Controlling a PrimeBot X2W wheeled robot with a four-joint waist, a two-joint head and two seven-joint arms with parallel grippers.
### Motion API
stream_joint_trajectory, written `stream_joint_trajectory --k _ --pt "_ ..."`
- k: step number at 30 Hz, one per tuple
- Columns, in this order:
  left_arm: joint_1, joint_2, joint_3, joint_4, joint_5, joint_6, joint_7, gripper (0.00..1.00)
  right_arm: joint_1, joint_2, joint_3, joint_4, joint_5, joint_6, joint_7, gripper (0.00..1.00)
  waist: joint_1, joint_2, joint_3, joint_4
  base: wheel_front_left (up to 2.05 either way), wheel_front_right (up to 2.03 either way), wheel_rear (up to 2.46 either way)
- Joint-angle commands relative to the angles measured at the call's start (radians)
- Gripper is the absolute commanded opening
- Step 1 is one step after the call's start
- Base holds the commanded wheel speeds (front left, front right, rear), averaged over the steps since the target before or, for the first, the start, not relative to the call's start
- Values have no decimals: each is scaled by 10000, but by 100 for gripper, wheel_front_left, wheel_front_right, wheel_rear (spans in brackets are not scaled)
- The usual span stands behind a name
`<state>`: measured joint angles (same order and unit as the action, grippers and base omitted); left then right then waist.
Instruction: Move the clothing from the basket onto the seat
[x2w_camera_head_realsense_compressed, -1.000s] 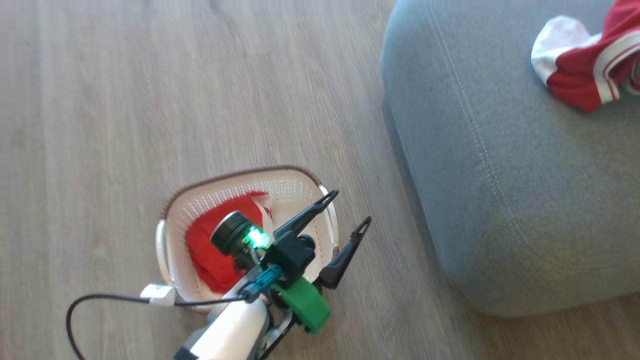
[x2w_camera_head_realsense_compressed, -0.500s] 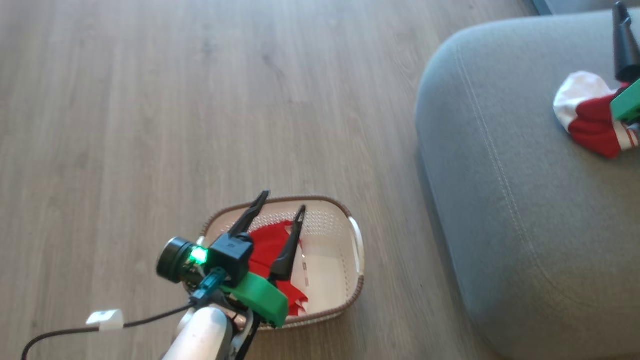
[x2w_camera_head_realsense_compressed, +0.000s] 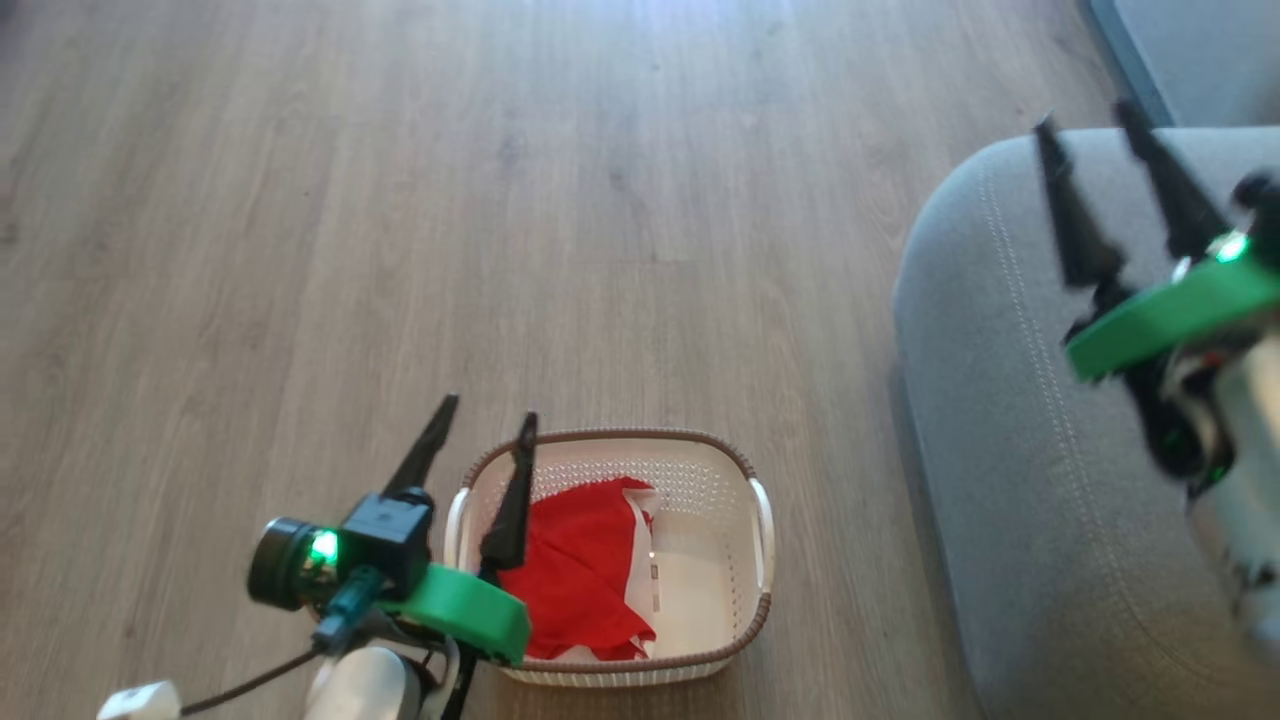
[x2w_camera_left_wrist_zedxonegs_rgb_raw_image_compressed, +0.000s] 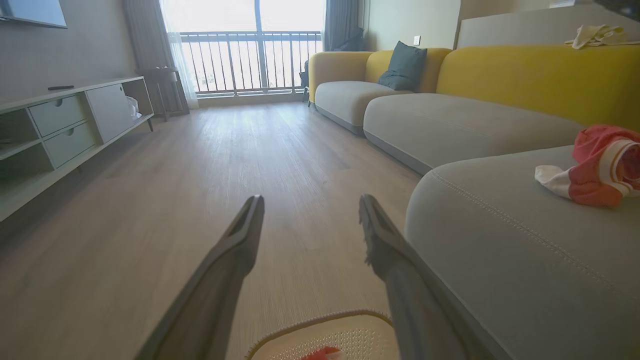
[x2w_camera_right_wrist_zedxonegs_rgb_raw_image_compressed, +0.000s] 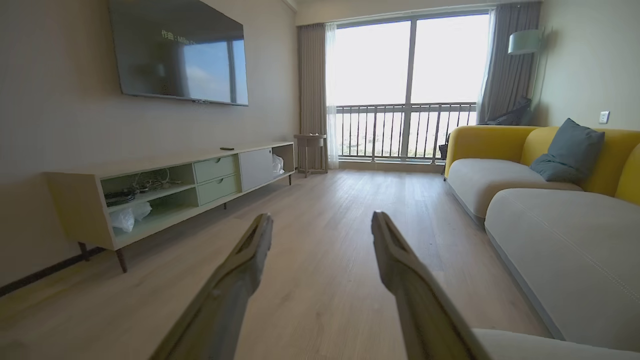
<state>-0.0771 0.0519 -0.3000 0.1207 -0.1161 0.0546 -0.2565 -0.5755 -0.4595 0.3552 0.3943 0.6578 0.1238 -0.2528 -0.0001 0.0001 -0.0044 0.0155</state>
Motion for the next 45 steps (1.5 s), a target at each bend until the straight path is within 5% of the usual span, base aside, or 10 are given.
stream_joint_trajectory --k 1,8,23,45 --pt "-132 -16 440 -467 -158 228 -53 100 436 103 -186 -830 -603 69 -86 100 1 -1 -67 152 0 0 0" --pt "319 -16 844 -726 -758 868 -53 100 2542 1262 -926 -2549 -1788 69 -88 100 1 -1 -179 348 0 0 0" --pt "838 -16 1165 -757 -1011 1306 -53 100 4697 2778 -1620 -2442 -2828 69 -89 100 1 -1 -38 363 0 0 0" --pt "826 -16 1091 -746 -871 1637 -53 100 5018 3389 -2113 -2178 -3294 69 -89 100 1 -1 109 230 0 0 0"
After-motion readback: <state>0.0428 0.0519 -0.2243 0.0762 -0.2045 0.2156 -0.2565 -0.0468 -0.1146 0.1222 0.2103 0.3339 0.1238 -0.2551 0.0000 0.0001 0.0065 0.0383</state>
